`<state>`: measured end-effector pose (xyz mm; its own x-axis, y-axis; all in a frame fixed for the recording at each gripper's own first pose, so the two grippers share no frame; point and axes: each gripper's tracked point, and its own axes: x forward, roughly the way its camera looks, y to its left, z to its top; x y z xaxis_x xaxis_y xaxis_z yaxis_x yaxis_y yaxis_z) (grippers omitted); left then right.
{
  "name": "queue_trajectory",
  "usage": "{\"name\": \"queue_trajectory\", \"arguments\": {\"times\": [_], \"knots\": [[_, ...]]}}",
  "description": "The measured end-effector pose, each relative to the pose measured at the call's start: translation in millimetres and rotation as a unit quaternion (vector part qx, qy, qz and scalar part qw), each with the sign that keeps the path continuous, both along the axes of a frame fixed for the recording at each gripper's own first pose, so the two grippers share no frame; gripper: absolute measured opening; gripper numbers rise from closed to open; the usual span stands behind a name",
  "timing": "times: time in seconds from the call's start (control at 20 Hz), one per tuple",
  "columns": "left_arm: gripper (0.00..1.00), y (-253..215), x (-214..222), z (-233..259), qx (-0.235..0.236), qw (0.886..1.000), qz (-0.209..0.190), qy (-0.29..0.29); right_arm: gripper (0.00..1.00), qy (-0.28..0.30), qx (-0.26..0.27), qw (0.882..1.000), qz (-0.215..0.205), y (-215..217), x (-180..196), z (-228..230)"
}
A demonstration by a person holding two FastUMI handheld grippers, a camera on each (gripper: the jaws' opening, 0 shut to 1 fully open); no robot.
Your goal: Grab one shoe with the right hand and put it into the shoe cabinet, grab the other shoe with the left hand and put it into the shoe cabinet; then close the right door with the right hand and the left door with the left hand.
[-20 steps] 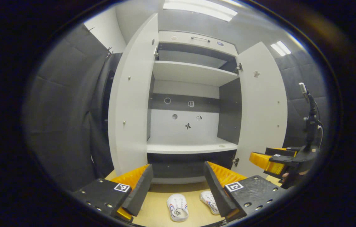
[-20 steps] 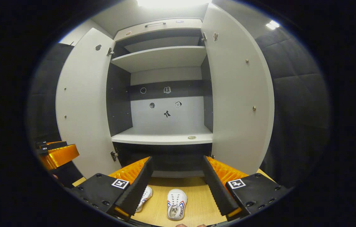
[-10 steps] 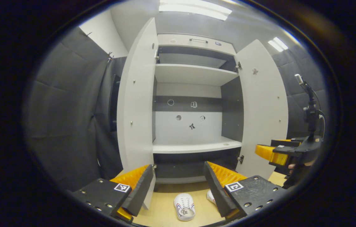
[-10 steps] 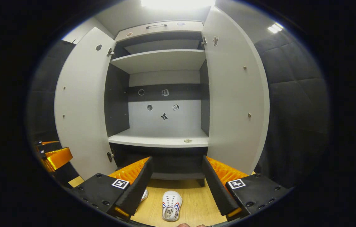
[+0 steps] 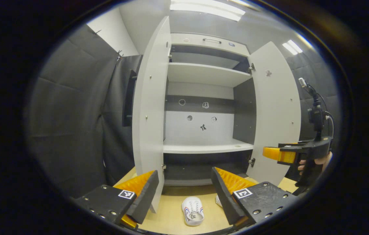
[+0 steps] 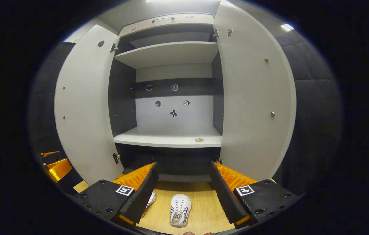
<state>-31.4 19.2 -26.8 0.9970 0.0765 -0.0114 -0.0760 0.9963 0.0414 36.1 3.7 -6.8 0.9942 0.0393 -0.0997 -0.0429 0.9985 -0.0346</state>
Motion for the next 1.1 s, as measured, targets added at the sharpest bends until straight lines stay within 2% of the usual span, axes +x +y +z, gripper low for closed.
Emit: {"name": "queue_trajectory", "arguments": {"times": [0.3, 0.4, 0.5, 0.6, 0.65, 0.75, 1.1], "knots": [[0.93, 0, -8, -6, -0.006, 1.0, 0.003, 0.003, 0.98, 0.076, -0.011, 0.996, 0.043, 22, 33, -45], [0.93, 3, -13, -8, -0.006, 1.0, 0.005, 0.004, 0.98, 0.108, 0.004, 0.992, 0.068, 36, 42, -69], [0.93, 9, -16, -11, -0.006, 1.0, 0.013, 0.009, 0.96, 0.144, 0.014, 0.987, 0.072, 42, 50, -98], [0.92, 15, -22, -18, -0.01, 1.0, 0.024, 0.016, 0.94, 0.177, 0.023, 0.981, 0.079, 52, 55, -132], [0.92, 18, -24, -21, -0.013, 0.999, 0.03, 0.022, 0.96, 0.195, 0.019, 0.977, 0.085, 56, 58, -149], [0.93, 23, -27, -19, -0.019, 0.999, 0.041, 0.025, 0.93, 0.227, 0.0, 0.97, 0.09, 59, 63, -186], [0.93, 35, -35, -29, -0.017, 0.997, 0.066, 0.041, 0.96, 0.319, -0.042, 0.943, 0.085, 61, 76, -287]]}}
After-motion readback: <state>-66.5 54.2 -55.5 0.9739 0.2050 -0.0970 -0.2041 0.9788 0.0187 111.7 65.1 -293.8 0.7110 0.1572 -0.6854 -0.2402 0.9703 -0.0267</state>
